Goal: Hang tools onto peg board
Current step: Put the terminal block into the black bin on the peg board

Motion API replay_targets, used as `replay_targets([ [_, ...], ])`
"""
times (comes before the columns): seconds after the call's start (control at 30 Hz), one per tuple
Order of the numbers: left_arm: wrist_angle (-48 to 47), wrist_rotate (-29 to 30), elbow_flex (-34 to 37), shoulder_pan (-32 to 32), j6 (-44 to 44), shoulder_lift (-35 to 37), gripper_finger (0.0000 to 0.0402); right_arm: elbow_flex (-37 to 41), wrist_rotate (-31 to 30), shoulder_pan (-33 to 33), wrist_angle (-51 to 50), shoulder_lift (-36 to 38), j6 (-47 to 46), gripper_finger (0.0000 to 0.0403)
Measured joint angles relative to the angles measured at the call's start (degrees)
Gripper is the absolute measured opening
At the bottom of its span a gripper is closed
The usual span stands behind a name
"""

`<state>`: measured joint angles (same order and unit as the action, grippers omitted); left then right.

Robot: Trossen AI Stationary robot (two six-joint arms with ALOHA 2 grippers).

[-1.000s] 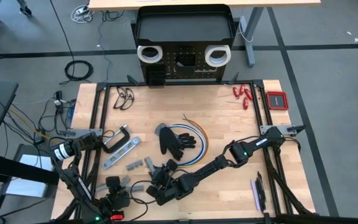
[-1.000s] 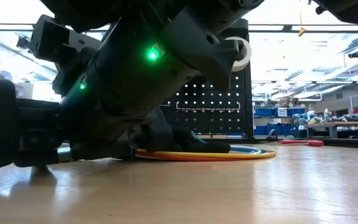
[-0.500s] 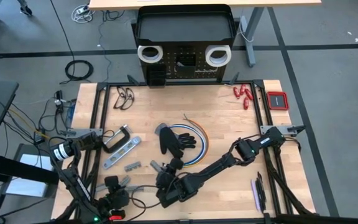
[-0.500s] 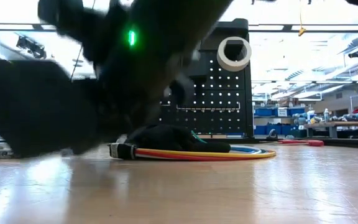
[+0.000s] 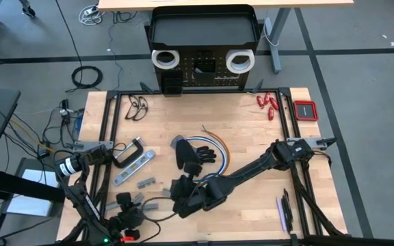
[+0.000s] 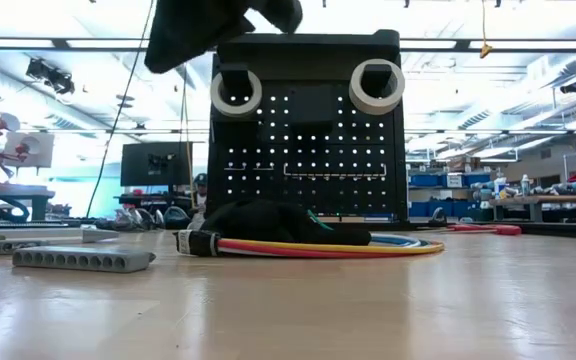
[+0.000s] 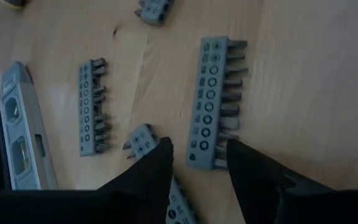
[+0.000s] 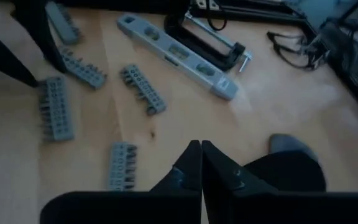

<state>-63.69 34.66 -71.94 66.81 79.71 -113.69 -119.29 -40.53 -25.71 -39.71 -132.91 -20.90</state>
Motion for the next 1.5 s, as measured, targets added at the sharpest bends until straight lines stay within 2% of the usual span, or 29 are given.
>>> replay_targets([
  [0.07, 0.01, 1.61, 0.0, 0.0, 0.66, 0.02, 0.0158, 0.87, 0.67, -0.81, 2.66, -0.17, 1.84, 0.0017],
  [0.13, 0.05, 2.13, 0.0, 0.0, 1.5, 0.02, 0.0159, 4.64, 1.72, -1.51, 9.6, 0.01, 1.22, 0.0044],
  [0.23, 0.09, 2.55, 0.0, 0.0, 1.8, 0.02, 0.0159, 12.03, 2.87, -2.13, 21.62, -0.2, -0.7, 0.0098],
  [0.33, 0.25, 3.02, 0.0, 0.07, 1.8, 0.02, 0.0159, 21.35, 7.25, -2.02, 39.72, -0.14, -1.01, 0.0153],
  [0.4, 0.77, 3.57, 0.0, 0.07, 1.85, 0.02, 0.0159, 27.99, 7.56, -1.84, 49.33, -0.14, -1.01, 0.0184],
  [0.5, 1.2, 4.95, 0.15, 0.07, 2.28, 0.04, 0.0159, 35.53, 5.99, -1.28, 60.01, -0.25, -0.27, 0.0222],
  [0.6, 2.89, 4.96, 1.77, -0.49, 2.59, 0.07, 0.0159, 40.84, 6.92, -0.09, 67.48, -0.19, -0.02, 0.0243],
  [0.7, 7.74, 5.04, 4.07, -1.44, 2.19, 0.07, 0.0159, 43.78, 9.47, 0.86, 70.44, -0.19, 0.07, 0.0246],
  [0.87, 14.09, 6.0, 7.2, -2.71, -0.03, 0.56, 0.0159, 43.89, 13.06, 1.46, 71.41, -0.17, 1.47, 0.0241],
  [1.0, 17.93, 6.15, 9.91, -3.84, -0.93, 2.32, 0.0159, 43.72, 13.16, 1.78, 70.85, -0.17, 1.54, 0.0241],
  [1.17, 24.34, 7.75, 13.24, -5.85, -5.61, 3.67, 0.0159, 41.27, 14.49, 2.0, 73.47, -4.73, 1.55, 0.0238],
  [1.37, 25.79, 9.12, 13.95, -6.32, -7.4, 3.65, 0.0159, 36.34, 10.37, 2.0, 67.0, -7.93, 0.46, 0.0235],
  [1.5, 25.43, 9.68, 14.05, -6.36, -7.44, 3.65, 0.0159, 36.16, 11.24, 2.79, 64.36, -7.93, -1.22, 0.0213],
])
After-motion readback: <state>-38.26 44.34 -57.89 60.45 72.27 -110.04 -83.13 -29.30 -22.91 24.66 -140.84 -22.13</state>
